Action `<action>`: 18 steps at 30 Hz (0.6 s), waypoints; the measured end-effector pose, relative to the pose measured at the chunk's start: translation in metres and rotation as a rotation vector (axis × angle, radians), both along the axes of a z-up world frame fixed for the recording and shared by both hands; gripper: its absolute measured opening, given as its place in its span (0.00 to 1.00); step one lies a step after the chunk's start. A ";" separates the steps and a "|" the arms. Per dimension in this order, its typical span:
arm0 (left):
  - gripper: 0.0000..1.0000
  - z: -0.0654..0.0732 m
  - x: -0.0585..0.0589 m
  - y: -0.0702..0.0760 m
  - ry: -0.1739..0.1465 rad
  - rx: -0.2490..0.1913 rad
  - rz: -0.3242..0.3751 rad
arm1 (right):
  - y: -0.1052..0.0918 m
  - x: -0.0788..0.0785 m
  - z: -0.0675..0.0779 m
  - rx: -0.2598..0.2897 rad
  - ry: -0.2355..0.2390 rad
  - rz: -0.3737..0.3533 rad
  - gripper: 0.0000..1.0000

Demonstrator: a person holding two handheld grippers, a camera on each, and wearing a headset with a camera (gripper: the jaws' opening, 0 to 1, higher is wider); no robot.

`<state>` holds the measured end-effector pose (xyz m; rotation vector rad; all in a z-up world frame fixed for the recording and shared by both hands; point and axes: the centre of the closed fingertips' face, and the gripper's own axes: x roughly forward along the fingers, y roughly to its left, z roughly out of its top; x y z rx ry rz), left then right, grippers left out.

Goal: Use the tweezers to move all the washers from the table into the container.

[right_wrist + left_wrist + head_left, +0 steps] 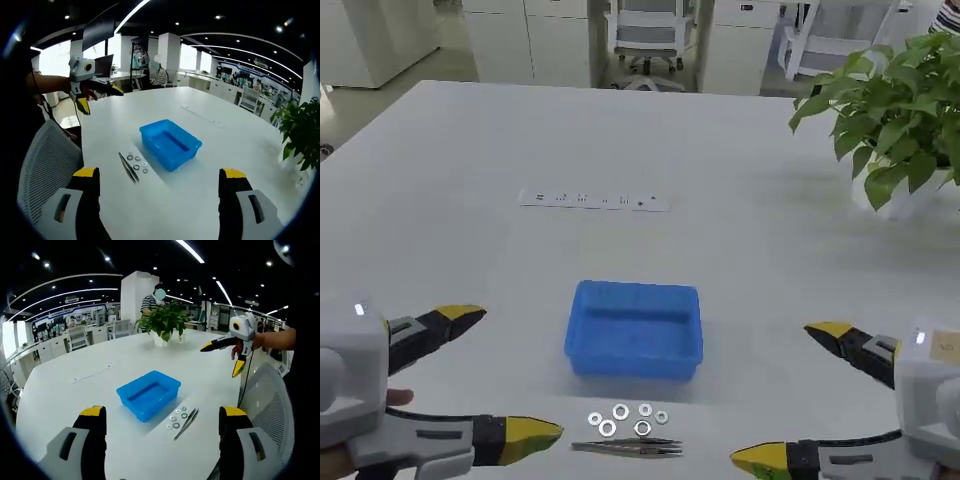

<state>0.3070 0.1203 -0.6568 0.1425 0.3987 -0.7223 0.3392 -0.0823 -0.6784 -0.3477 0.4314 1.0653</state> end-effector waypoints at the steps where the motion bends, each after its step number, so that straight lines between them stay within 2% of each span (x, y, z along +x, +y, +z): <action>1: 0.99 0.000 0.000 0.000 0.001 0.001 0.000 | 0.000 0.000 0.000 -0.001 -0.001 0.001 1.00; 18: 0.99 0.000 -0.001 0.000 0.001 0.003 -0.003 | 0.002 0.000 -0.001 -0.002 0.001 0.007 1.00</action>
